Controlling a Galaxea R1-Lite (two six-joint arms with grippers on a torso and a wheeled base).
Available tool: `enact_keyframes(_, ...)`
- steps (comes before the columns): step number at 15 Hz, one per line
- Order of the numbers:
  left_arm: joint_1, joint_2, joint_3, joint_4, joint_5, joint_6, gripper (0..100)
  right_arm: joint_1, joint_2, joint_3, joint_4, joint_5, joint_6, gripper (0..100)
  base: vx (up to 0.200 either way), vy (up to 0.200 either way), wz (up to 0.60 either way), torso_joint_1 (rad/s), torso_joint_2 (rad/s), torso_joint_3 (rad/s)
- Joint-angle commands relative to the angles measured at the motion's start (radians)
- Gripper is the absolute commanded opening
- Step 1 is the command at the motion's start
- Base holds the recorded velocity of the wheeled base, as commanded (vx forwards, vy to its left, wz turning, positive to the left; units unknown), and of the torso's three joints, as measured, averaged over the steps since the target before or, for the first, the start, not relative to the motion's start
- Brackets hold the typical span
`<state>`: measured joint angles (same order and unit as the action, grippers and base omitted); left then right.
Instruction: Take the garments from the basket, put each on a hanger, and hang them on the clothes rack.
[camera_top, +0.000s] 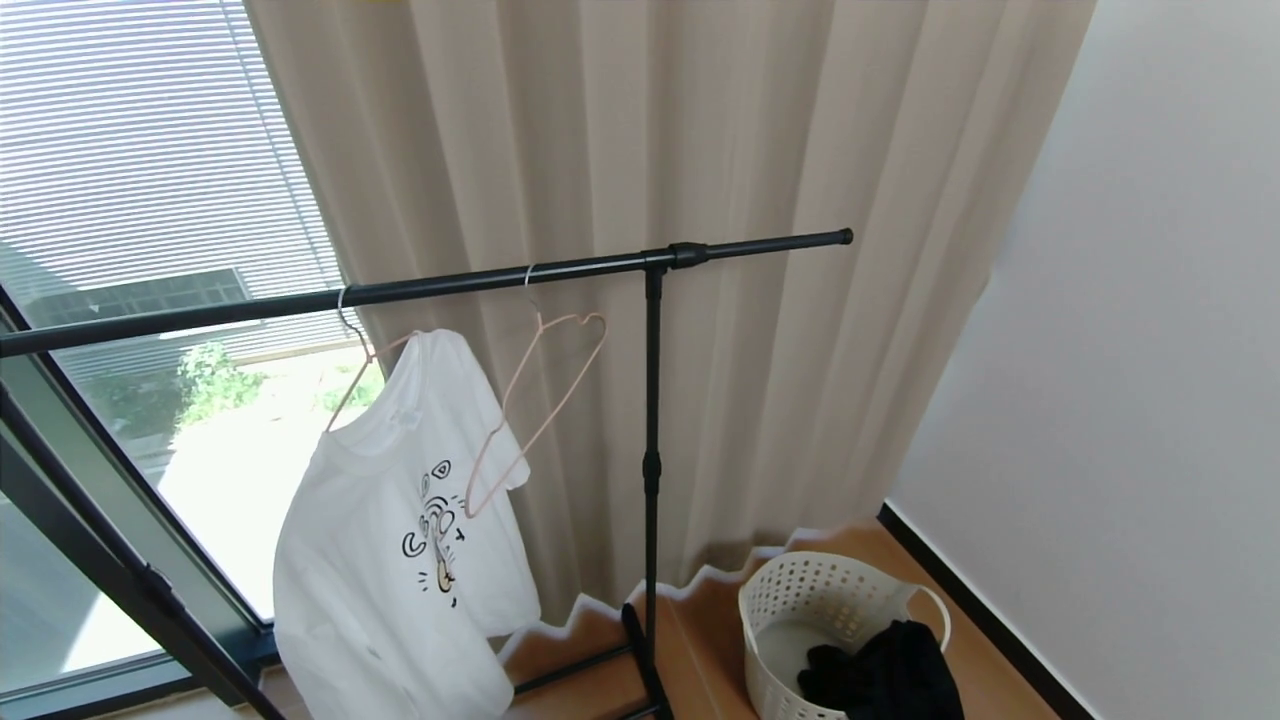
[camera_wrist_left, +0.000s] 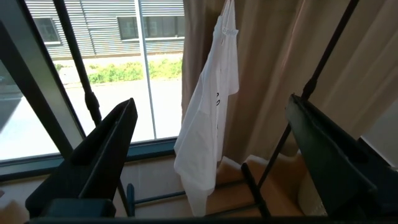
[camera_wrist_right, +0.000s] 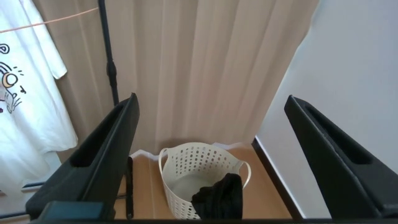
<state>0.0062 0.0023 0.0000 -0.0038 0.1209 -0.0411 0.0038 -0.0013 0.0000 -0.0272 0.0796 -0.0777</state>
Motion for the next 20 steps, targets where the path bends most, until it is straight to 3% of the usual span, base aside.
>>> enact_keyframes(1, 0.0, 0.002, 0.0, -0.001, 0.0, -0.002, 100, 0.001, 0.001, 0.0, 0.0, 0.0, -0.001, 100, 0.0, 0.0, 0.0, -0.144, 0.32, 0.183)
enact_keyframes(8, 0.0, 0.002, 0.0, -0.001, 0.0, 0.0, 100, 0.001, 0.001, 0.0, 0.0, 0.0, -0.001, 100, 0.0, 0.0, 0.0, -0.147, 0.34, 0.185)
enact_keyframes(14, 0.0, 0.002, 0.0, -0.001, 0.0, 0.0, 100, 0.001, 0.001, 0.0, 0.0, 0.0, -0.001, 100, 0.0, 0.0, -0.6, -0.075, 0.18, 0.098)
enact_keyframes(20, 0.0, 0.002, 0.0, -0.001, 0.0, 0.0, 100, 0.001, 0.001, 0.0, 0.0, 0.0, -0.001, 100, 0.0, 0.0, 0.0, -0.079, 0.19, 0.104)
